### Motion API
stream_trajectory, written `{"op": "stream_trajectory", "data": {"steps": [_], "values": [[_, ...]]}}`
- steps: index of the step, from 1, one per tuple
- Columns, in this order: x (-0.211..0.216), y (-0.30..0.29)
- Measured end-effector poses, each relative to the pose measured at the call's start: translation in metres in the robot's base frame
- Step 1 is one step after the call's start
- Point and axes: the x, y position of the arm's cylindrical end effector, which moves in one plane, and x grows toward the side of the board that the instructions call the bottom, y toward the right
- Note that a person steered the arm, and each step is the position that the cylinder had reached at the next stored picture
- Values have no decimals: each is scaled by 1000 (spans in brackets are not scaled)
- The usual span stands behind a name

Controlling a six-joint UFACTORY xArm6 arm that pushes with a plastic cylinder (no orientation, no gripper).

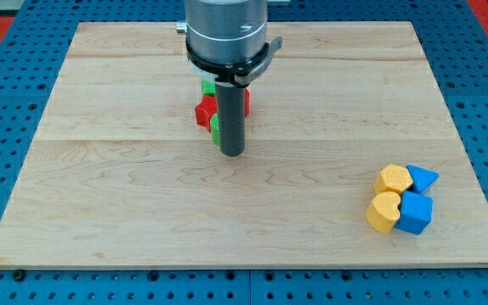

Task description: Push green circle to the left of red star

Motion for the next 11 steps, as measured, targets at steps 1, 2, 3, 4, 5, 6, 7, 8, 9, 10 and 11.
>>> {"op": "stream_trajectory", "data": {"steps": [1,2,3,4,5,6,7,8,9,10,11], "values": [[-2,9],[-31,66],[-54,55],[-66,34],[-27,20],[-13,8],[-26,-54],[-39,-108],[-41,-108],[-20,-92],[-2,-128]]}}
